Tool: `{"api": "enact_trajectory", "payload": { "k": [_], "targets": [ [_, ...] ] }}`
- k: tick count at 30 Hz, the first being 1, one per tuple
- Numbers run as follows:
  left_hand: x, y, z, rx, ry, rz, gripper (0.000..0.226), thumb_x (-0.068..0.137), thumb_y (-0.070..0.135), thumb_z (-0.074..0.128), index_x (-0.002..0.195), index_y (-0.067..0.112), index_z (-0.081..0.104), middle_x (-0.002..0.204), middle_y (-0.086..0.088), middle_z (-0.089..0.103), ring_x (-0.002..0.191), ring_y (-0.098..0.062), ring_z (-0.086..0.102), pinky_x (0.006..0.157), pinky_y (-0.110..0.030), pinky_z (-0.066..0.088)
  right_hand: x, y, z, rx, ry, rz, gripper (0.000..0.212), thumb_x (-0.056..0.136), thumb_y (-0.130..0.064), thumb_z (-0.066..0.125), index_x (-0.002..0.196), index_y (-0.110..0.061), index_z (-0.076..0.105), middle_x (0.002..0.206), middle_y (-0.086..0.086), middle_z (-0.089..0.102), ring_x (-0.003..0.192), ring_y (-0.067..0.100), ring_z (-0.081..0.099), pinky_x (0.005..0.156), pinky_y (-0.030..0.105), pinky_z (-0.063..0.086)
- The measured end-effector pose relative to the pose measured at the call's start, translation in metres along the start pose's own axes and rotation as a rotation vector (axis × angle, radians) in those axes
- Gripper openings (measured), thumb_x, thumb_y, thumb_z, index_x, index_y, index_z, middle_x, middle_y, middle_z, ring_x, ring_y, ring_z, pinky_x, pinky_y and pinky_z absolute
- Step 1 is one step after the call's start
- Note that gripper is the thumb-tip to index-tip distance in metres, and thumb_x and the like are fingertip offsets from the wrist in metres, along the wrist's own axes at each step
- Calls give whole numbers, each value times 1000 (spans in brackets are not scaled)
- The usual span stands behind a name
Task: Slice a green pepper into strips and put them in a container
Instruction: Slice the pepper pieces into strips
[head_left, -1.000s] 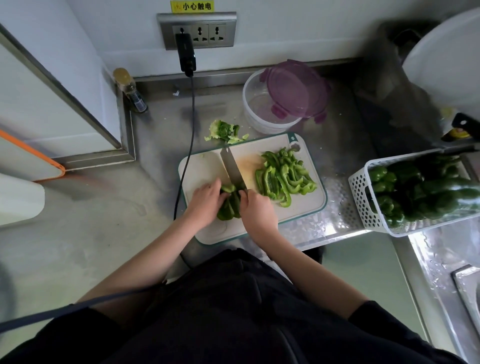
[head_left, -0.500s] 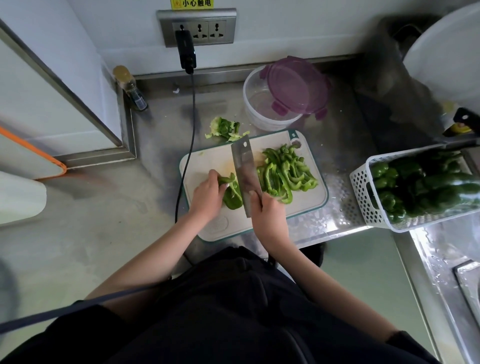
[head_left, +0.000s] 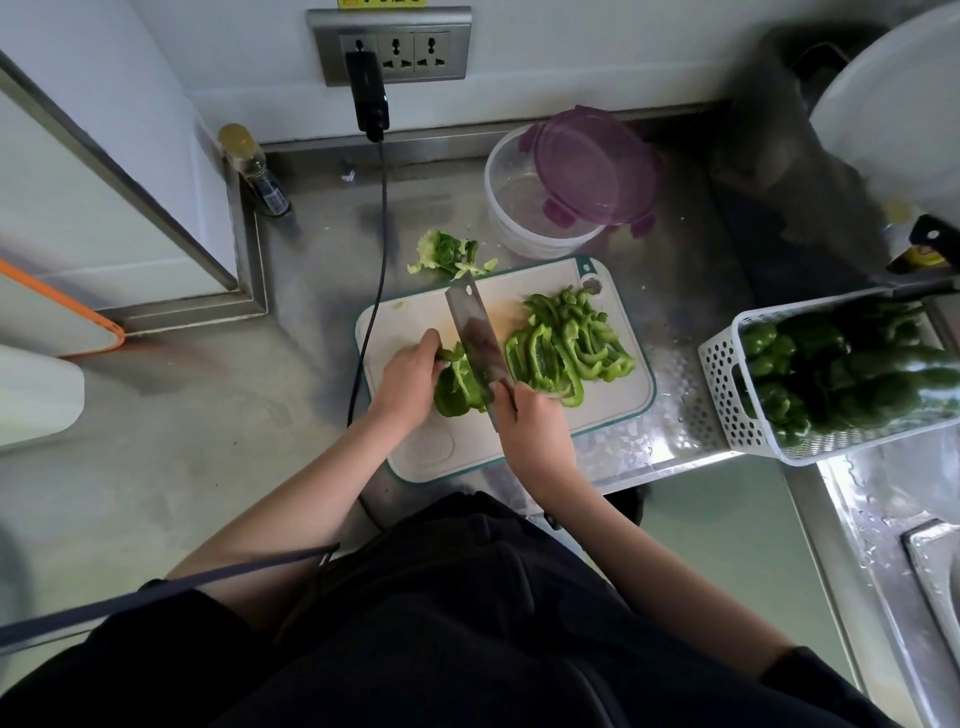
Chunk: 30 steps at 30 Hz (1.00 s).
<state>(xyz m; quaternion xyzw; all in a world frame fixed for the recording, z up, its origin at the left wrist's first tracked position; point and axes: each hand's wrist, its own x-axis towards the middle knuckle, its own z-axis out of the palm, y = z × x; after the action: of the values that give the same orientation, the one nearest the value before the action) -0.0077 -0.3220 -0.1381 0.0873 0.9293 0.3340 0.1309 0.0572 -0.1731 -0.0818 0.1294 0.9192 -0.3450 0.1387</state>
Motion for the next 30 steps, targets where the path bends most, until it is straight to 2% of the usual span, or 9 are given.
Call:
{"api": "enact_trajectory", "payload": {
  "k": [8, 13, 17, 20, 22, 25, 27, 28, 30],
  "targets": [
    [1, -1, 1, -24, 11, -8, 7, 96, 7, 43, 90, 7, 38, 80, -18, 56, 71, -34, 52, 58, -38, 35, 1, -8, 12, 23, 19, 45, 45, 101, -28, 40, 57, -21, 31, 54, -1, 39, 47, 13, 35, 46, 30, 24],
    [-1, 1, 0, 10, -30, 6, 5, 95, 4, 42, 100, 3, 41, 86, -18, 56, 74, -30, 53, 60, -35, 35, 7, -9, 20, -17, -26, 56, 39, 101, -30, 36, 75, -7, 51, 67, 9, 51, 62, 27, 49, 55, 32, 35],
    [0, 1, -2, -15, -55, -48, 9, 96, 5, 42, 104, 1, 39, 87, -13, 52, 74, -25, 50, 62, -34, 35, 7, -9, 22, -34, -24, 46, 39, 102, -30, 36, 82, -2, 55, 70, 11, 51, 65, 29, 49, 57, 34, 36],
    [-2, 3, -4, 29, -60, 15, 12, 95, 4, 43, 105, -1, 39, 83, -16, 53, 71, -27, 52, 59, -39, 40, 7, -9, 21, -39, -14, 39, 41, 102, -30, 36, 86, 2, 58, 74, 16, 56, 68, 33, 54, 58, 35, 38],
    [-6, 5, -3, 98, -49, 73, 12, 92, 0, 43, 104, -1, 39, 77, -13, 48, 67, -26, 48, 54, -35, 33, 6, -10, 21, -51, -21, 36, 41, 102, -30, 35, 86, 2, 58, 74, 14, 56, 68, 33, 55, 57, 34, 38],
    [-12, 9, -5, 76, 16, 70, 9, 91, 0, 44, 90, 8, 41, 71, -5, 38, 63, -18, 38, 55, -32, 29, 6, -11, 22, -57, -25, 45, 41, 102, -30, 35, 86, 0, 57, 74, 13, 55, 68, 33, 55, 57, 34, 38],
    [-17, 10, -4, 79, 52, 146, 21, 89, -5, 47, 82, 12, 35, 67, -3, 36, 60, -17, 36, 52, -33, 34, 6, -10, 23, -73, -38, 62, 37, 102, -29, 34, 82, -4, 54, 73, 10, 52, 67, 31, 53, 57, 33, 37],
    [-22, 9, -1, 132, 22, 195, 26, 88, -7, 45, 83, 13, 31, 67, -5, 37, 61, -20, 37, 52, -32, 32, 6, -10, 23, -76, -40, 67, 35, 101, -28, 34, 79, -6, 51, 72, 9, 51, 67, 30, 52, 57, 33, 36],
    [-27, 3, 5, 144, -12, 148, 19, 92, -3, 40, 88, 12, 29, 70, -9, 43, 62, -23, 42, 52, -28, 27, 6, -10, 22, -65, -32, 61, 37, 102, -29, 34, 79, -6, 52, 71, 9, 51, 67, 31, 54, 57, 34, 38]
  ]
}}
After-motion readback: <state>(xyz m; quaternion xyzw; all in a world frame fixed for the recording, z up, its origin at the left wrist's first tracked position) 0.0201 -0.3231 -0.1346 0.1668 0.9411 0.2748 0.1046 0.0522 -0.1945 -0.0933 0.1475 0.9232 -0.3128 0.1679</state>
